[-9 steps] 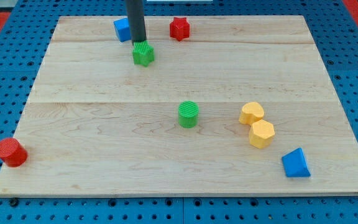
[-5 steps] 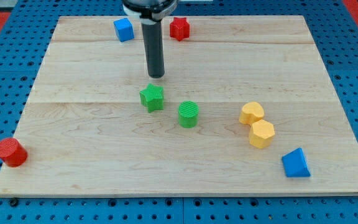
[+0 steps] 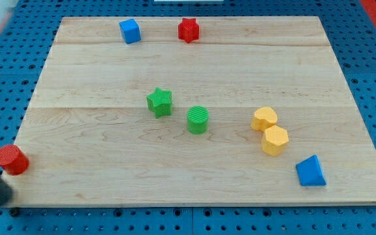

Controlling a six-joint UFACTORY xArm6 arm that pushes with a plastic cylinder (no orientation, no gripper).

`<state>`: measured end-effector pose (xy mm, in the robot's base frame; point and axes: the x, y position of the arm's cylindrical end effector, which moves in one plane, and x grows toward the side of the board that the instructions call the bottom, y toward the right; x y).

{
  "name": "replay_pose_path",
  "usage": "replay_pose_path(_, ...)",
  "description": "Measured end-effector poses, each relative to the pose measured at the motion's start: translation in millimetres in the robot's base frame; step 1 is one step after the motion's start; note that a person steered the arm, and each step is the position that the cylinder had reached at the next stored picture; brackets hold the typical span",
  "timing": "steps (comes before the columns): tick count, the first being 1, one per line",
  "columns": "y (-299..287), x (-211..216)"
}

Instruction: Slide red circle into blue cube

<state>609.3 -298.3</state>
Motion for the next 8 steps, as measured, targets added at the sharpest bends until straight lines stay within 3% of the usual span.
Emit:
replay_pose_path(1,-5.3,-25.0)
replay_pose_path(2,-4.3,-96.2)
replay_pose_path(4,-5.1,-79.2)
replay_pose_path(5,37.5,-62.8)
replay_pose_path(6,56.3,-73.7)
replay_pose_path(7,73.4,-13.3)
replay_pose_path(8,83.3,-7.1)
